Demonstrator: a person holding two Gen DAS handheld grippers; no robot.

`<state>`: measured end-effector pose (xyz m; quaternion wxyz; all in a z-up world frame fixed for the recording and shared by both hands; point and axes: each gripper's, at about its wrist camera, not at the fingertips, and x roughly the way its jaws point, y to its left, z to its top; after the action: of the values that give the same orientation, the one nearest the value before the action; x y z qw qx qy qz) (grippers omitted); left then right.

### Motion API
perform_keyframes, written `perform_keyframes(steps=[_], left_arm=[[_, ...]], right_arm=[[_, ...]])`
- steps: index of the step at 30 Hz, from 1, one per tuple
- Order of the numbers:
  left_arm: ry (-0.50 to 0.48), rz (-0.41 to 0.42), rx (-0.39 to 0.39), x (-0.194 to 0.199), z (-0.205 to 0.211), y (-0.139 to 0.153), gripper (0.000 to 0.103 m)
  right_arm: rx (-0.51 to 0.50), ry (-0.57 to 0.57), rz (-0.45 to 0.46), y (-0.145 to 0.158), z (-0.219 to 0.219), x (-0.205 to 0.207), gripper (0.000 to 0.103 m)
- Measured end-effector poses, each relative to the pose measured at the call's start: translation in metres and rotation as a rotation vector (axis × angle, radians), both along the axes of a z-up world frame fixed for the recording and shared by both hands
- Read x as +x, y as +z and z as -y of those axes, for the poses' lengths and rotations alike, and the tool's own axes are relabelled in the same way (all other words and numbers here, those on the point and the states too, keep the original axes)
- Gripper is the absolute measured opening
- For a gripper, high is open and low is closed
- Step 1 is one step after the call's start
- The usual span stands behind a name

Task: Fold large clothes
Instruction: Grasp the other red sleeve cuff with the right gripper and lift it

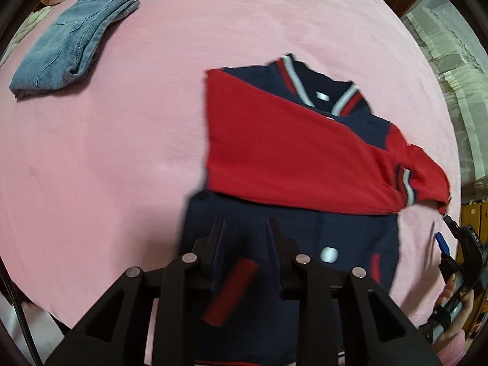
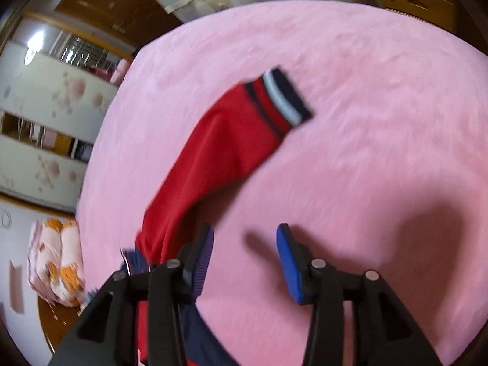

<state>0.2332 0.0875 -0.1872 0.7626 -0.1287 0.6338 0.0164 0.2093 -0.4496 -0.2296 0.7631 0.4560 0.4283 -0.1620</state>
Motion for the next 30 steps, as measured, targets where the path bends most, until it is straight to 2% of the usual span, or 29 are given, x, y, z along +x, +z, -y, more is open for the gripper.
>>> perform_keyframes(steps=[6, 11, 15, 18, 19, 25, 30], left_arm=[[0.022, -0.007, -0.036, 0.005, 0.074, -0.006, 0.026], [-0.02, -0.004, -0.055, 0.016, 0.121, -0.004, 0.026], [-0.043, -0.001, -0.061, 0.021, 0.142, 0.0, 0.026], [-0.051, 0.01, -0.055, 0.025, 0.152, 0.003, 0.026], [-0.053, 0.013, -0.051, 0.026, 0.154, 0.004, 0.026], [-0.049, 0.023, -0.03, 0.027, 0.147, 0.012, 0.026], [-0.012, 0.042, -0.026, 0.027, 0.125, 0.017, 0.026]], right_arm=[[0.086, -0.016, 0.03, -0.012, 0.05, 0.015, 0.043], [0.164, -0.044, 0.026, -0.031, 0.081, 0.027, 0.043], [0.163, -0.043, 0.039, -0.035, 0.09, 0.033, 0.042], [0.154, -0.054, 0.028, -0.038, 0.094, 0.037, 0.015], [0.14, -0.06, 0.028, -0.037, 0.097, 0.036, 0.009], [0.008, -0.027, 0.155, 0.009, 0.091, 0.029, 0.008], [-0.087, 0.103, 0.266, 0.061, 0.065, 0.038, 0.008]])
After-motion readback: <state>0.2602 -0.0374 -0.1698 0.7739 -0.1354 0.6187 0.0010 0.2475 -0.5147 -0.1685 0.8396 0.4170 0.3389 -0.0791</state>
